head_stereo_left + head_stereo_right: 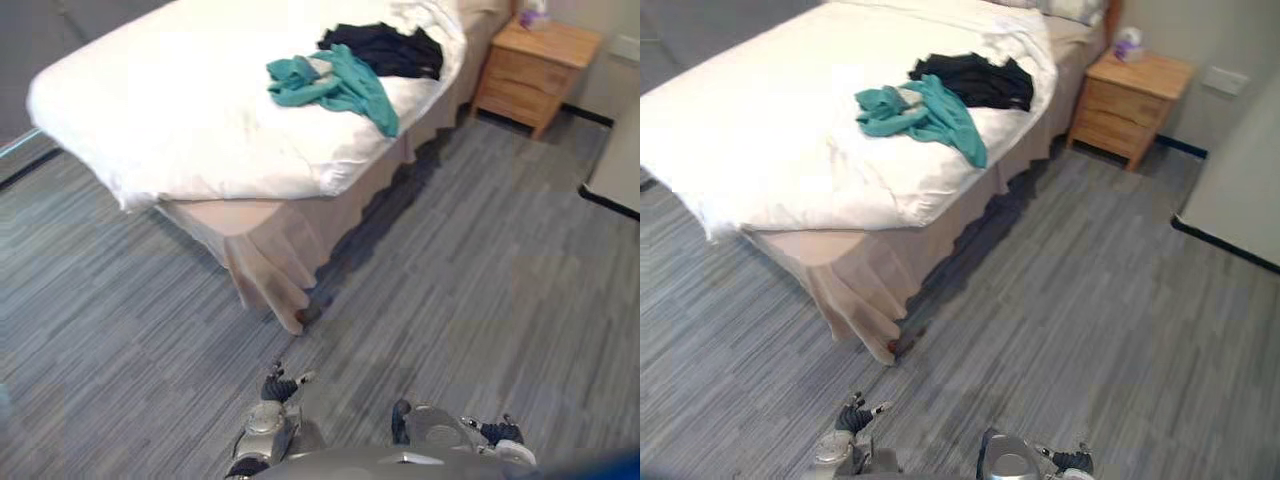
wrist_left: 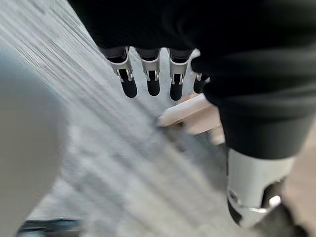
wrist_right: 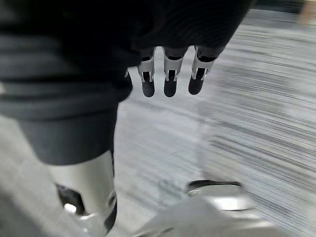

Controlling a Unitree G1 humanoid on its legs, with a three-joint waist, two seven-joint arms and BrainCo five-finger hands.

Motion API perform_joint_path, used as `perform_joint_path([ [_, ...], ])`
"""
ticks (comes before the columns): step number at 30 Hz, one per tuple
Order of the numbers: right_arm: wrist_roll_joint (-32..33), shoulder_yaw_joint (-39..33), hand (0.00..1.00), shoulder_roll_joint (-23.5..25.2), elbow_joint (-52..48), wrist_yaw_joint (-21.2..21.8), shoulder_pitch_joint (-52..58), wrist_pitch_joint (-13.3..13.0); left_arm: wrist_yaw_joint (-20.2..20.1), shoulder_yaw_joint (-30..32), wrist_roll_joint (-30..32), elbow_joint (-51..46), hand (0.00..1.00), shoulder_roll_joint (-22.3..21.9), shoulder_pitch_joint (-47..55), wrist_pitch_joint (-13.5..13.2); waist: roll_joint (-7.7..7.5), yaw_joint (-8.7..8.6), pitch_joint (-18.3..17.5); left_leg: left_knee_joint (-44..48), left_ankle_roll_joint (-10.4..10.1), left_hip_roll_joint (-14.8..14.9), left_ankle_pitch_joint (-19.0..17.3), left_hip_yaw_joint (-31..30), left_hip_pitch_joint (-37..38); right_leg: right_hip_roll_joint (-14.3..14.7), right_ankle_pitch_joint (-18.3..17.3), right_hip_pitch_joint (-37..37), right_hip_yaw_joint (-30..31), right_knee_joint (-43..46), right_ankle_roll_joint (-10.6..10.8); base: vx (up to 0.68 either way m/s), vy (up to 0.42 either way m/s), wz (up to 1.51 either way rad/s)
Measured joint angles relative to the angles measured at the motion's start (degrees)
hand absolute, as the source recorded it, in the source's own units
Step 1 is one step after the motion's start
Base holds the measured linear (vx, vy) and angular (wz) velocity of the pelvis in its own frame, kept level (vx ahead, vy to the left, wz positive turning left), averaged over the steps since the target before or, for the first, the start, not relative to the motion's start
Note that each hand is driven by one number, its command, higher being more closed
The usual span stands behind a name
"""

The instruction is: Tidy the bed and pick cloth on bed and put in laundry

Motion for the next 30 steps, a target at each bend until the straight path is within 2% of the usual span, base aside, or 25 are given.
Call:
perform_joint_path([
  [2, -1.0, 1.0, 0.0, -0.2, 0.1, 0.1, 0.0, 0.1, 0.1, -0.4, -1.5, -1.0, 0.0, 0.0, -0.1, -0.1, -0.62, 0.9, 0.1, -2.3, 1.1, 0.7, -1.4, 6.2, -2.7, -1.3, 0.3, 4.1, -1.6, -2.9, 0.4, 0.01, 0.101, 0.32],
  [3, -1.2, 1.0, 0.0, -0.3, 0.2, 0.1, -0.6, 0.1, 0.1, -0.6, -1.9, -1.0, 0.0, 0.0, -0.4, -0.7, -0.96, 1.26, 0.3, -8.1, 1.0, -0.3, -2.7, 9.8, -4.3, -2.5, 0.5, 5.6, -2.3, -3.7, 0.8, -0.01, 0.15, 0.36],
  [4, -1.8, 1.0, 0.0, -0.3, 1.4, 0.1, -2.0, 0.2, 0.1, -1.3, -2.1, -1.0, 0.0, 0.5, -0.8, -1.0, -1.31, 1.26, 0.5, -18.2, 1.8, -3.1, -2.7, 12.5, -4.8, -3.9, 0.5, 6.5, -3.4, -3.7, 1.5, 0.07, 0.149, 0.36],
  [5, -2.5, 0.9, 0.0, -0.4, 1.7, 0.2, -2.3, 0.2, 0.1, -1.6, -2.2, -0.8, 0.0, 0.6, -0.8, -0.9, -1.31, 1.24, 0.5, -24.6, 3.2, -4.8, -1.1, 13.6, -4.6, -4.3, 0.4, 7.1, -4.1, -3.7, 2.0, 0.24, 0.175, 0.51],
  [6, -3.2, 1.0, 0.0, -1.1, 1.7, 0.4, -2.3, 0.2, 0.1, -2.4, -2.7, -0.8, 0.0, 0.5, -0.2, -1.0, -0.32, 1.02, 0.0, -36.7, 6.7, -7.4, 7.0, 15.3, -4.2, -3.7, -0.3, 7.9, -4.7, -3.4, 4.1, 0.36, 0.195, 0.76],
  [7, -3.3, 1.1, 0.0, -1.0, 2.8, 0.6, -2.5, 0.4, 0.1, -3.4, -3.3, -0.3, 0.0, 1.7, -0.4, -1.0, -1.27, 1.14, -0.3, -40.3, 10.1, -9.3, 5.1, 17.3, -2.2, -4.6, -1.7, 8.7, -5.4, -2.9, 5.9, 0.36, 0.21, 0.86],
  [8, -3.4, 1.2, 0.0, -0.5, 3.3, 0.7, -3.1, 0.4, 0.1, -3.7, -3.3, 0.0, 0.0, 2.3, -0.5, -0.9, -2.24, 1.04, -0.3, -42.2, 10.4, -10.6, 5.6, 16.8, -1.9, -5.3, -1.8, 8.4, -5.4, -2.6, 5.9, 0.35, 0.201, 0.86],
  [9, -4.2, 1.4, 0.0, 0.3, 3.5, 0.9, -4.3, 0.5, 0.1, -3.7, -3.6, 0.9, 0.0, 3.9, -0.5, -1.0, -3.81, 1.34, -0.3, -46.7, 10.5, -13.2, 7.0, 16.0, -0.4, -6.4, -1.4, 8.1, -5.2, -2.1, 6.2, 0.33, 0.15, 0.72],
  [10, -5.0, 1.6, 0.0, 1.0, 3.5, 1.1, -4.9, 0.4, 0.0, -3.7, -3.7, 1.6, 0.0, 4.8, -0.5, -0.8, -4.76, 1.84, -0.3, -50.7, 10.6, -15.3, 8.3, 14.7, 1.9, -7.2, -0.7, 9.4, -5.4, -1.9, 6.7, 0.33, 0.116, 0.65],
  [11, -5.2, 1.6, 0.0, 1.2, 3.5, 1.2, -4.9, 0.4, 0.0, -3.8, -3.7, 2.2, 0.0, 5.3, -0.2, -0.7, -5.08, 1.89, -0.3, -52.5, 10.6, -16.2, 8.8, 14.1, 3.6, -7.6, -0.3, 10.4, -5.5, -1.4, 7.2, 0.31, 0.055, 0.69],
  [13, -5.4, 1.4, 0.0, 2.2, 3.5, 1.2, -4.8, 0.1, 0.1, -3.7, -4.1, 3.6, 0.0, 6.2, 1.0, -0.6, -4.97, 1.96, -0.5, -58.1, 10.5, -18.4, 10.5, 10.1, 8.7, -7.9, 1.7, 13.0, -7.0, 1.9, 8.0, 0.27, 0.037, 0.86],
  [16, -5.4, 1.0, 0.0, 2.5, 3.5, 1.2, -4.9, 0.1, 0.0, -3.8, -4.1, 3.8, 0.0, 6.2, 1.3, -0.6, -5.1, 2.05, -1.1, -60.5, 10.4, -19.6, 10.6, 6.7, 10.5, -8.2, 3.4, 12.7, -8.6, 7.1, 8.9, 0.2, 0.052, 0.78],
  [17, -5.4, 1.0, 0.0, 2.7, 3.6, 1.2, -5.1, 0.2, -0.1, -3.8, -4.1, 4.2, 0.0, 6.3, 1.4, -0.5, -5.48, 2.02, -1.3, -60.8, 10.4, -20.0, 10.6, 4.9, 10.6, -8.8, 4.1, 11.2, -8.8, 11.1, 9.2, 0.21, -0.013, 0.89],
  [19, -5.4, 0.7, 0.0, 2.8, 3.8, 1.3, -6.0, 0.1, 0.0, -3.8, -4.1, 4.6, 0.0, 6.5, 1.4, -0.5, -5.32, 1.46, -1.4, -61.0, 10.5, -19.5, 10.6, 1.4, 11.1, -9.6, 7.2, 7.1, -7.9, 21.5, 6.8, 0.2, -0.052, 0.88],
  [20, -5.4, 1.0, 0.0, 2.5, 3.9, 1.3, -6.3, 0.0, 0.0, -3.8, -4.1, 4.8, 0.0, 6.3, 1.1, -0.4, -5.31, 0.9, -1.3, -61.4, 10.5, -18.7, 10.6, -0.5, 11.5, -9.2, -0.4, 3.3, -5.0, 26.8, 5.4, 0.15, -0.052, 0.74],
  [21, -5.3, 1.6, 0.0, 2.7, 3.4, 1.3, -6.6, -0.3, 0.0, -3.8, -4.2, 5.3, 0.0, 6.4, 0.9, -0.1, -5.08, 0.98, -1.2, -61.4, 10.5, -17.7, 10.6, -1.4, 11.7, -7.8, -5.8, 0.4, -1.4, 27.4, 5.8, 0.12, -0.049, 0.65],
  [23, -5.1, 1.8, 0.0, 2.9, 3.1, 1.4, -6.7, -0.6, -0.1, -3.8, -4.1, 5.8, 0.0, 6.5, 0.8, 0.0, -4.86, 0.94, -1.1, -61.0, 10.4, -17.1, 10.5, -2.4, 12.2, -7.1, -7.7, -2.1, 1.7, 23.1, 6.4, 0.06, -0.063, 0.44],
  [24, -4.9, 2.0, 0.0, 3.0, 3.3, 1.5, -6.7, -0.5, 0.0, -3.8, -4.1, 5.8, 0.0, 6.6, 0.9, 0.0, -5.37, 0.98, -1.4, -61.0, 9.1, -17.3, 9.8, -2.6, 13.2, -7.8, -6.2, -2.5, 2.9, 13.7, 7.1, 0.05, -0.098, 0.36],
  [25, -4.9, 2.2, 0.0, 3.3, 3.5, 1.5, -6.6, -0.5, 0.0, -3.7, -4.1, 5.8, 0.0, 6.8, 1.0, 0.0, -6.08, 1.13, -1.6, -61.0, 8.3, -17.8, 9.2, -2.5, 13.4, -8.5, -3.2, -2.8, 3.1, 9.8, 7.1, 0.05, -0.149, 0.32],
  [26, -4.7, 2.2, 0.0, 3.7, 3.9, 1.6, -6.7, -0.5, 0.0, -3.6, -4.1, 5.8, 0.0, 7.4, 0.9, 0.0, -7.63, 1.19, -1.9, -61.4, 7.6, -18.4, 8.9, -2.7, 13.7, -9.4, -3.8, -2.9, 3.8, 8.0, 8.1, 0.03, -0.212, 0.05],
  [27, -4.7, 2.1, 0.0, 3.8, 4.6, 1.7, -6.6, -0.5, -0.1, -3.7, -4.1, 6.0, 0.0, 7.1, 0.9, 0.1, -6.59, 1.41, -2.7, -62.7, 6.5, -17.4, 9.7, -2.5, 13.8, -8.3, -4.0, -2.3, 4.2, 4.8, 7.8, 0.01, -0.235, -0.06],
  [30, -3.8, 1.8, 0.0, 3.1, 4.5, 1.8, -6.7, -0.5, -0.1, -3.6, -4.0, 7.0, 0.0, 6.0, 0.8, 0.2, -4.74, 0.95, -2.9, -62.8, 5.5, -15.4, 9.8, -1.7, 13.5, -5.9, -2.8, -1.4, 4.3, 1.3, 6.7, 0.0, -0.159, -0.18],
])
